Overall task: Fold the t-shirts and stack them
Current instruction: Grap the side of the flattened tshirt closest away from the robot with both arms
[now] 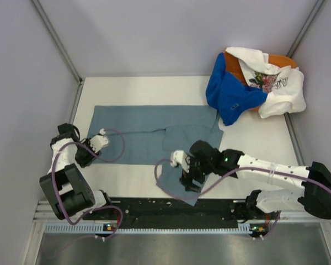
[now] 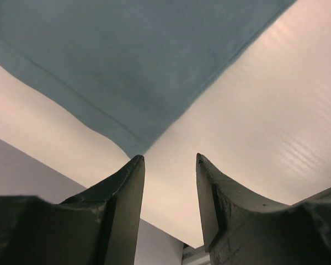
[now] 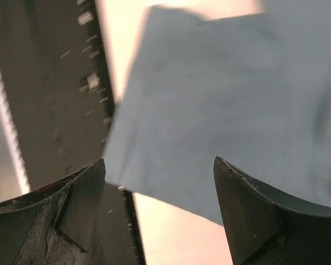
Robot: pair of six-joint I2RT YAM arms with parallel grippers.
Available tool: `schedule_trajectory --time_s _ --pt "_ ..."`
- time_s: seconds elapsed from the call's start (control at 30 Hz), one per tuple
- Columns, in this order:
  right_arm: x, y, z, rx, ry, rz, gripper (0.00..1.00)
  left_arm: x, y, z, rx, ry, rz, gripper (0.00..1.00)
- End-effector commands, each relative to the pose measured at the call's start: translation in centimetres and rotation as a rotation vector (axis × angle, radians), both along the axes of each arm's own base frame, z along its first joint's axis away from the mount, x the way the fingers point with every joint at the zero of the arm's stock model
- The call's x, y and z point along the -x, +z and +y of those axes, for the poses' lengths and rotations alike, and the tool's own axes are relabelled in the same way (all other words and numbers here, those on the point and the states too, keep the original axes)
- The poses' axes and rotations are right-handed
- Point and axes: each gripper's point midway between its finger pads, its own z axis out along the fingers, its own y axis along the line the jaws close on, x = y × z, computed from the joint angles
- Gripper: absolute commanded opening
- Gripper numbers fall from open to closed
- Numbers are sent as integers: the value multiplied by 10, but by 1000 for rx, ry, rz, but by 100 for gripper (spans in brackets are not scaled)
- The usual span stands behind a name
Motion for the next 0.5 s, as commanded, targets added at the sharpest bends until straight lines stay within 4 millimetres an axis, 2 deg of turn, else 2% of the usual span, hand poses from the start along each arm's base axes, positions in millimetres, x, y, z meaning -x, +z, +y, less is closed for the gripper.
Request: schedule_trajectory --time_s 0.0,0.07,0.13,0.27,0.37,0.47 --pt "65 -9 12 -31 419 -148 79 -2 -15 33 -113 -40 -46 48" --pt "83 -23 5 -3 522 -168 79 -4 -19 38 -124 -44 -74 48" --pt "90 -35 -3 26 568 -170 79 -3 -25 38 -132 -62 -83 49" --pt "87 -50 -10 99 589 -217 77 -4 -36 35 -152 -105 -124 49" --pt "85 -58 -4 113 602 -249 74 -11 -37 34 -145 -110 -153 47" --pt "87 -69 2 138 629 -282 72 -13 -39 30 -112 -117 -144 38"
